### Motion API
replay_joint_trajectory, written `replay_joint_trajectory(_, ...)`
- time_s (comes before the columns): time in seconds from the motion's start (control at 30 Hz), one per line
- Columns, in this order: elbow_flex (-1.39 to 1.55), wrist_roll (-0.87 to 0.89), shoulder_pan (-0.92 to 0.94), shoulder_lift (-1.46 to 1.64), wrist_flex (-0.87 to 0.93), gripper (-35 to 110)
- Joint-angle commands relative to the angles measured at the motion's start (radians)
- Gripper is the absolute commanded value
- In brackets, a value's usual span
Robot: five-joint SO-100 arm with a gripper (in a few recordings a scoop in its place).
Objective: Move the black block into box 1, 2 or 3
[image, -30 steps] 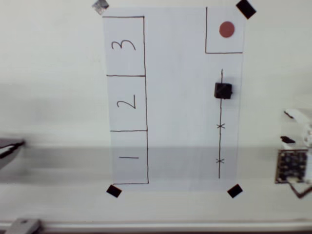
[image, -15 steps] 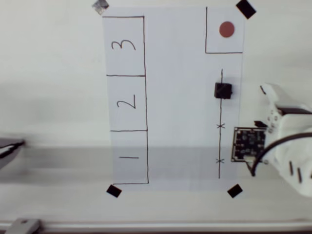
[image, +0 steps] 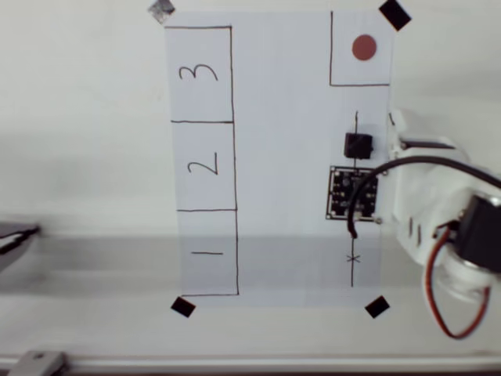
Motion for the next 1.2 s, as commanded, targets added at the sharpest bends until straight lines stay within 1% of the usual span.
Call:
replay_joint_trajectory(0.0, -0.098, -0.020, 0.006, -0.017, -0.006, 30)
replay_joint_trajectory(0.47, -0.124, -0.017, -0.025, -0.087, -0.058, 32)
replay_joint_trajectory(0.63, -0.095, -0.015, -0.029, -0.098, -0.104, 32)
replay_joint_trajectory(1.17, -0.026, -0.055, -0.015, -0.104, -0.163, 31)
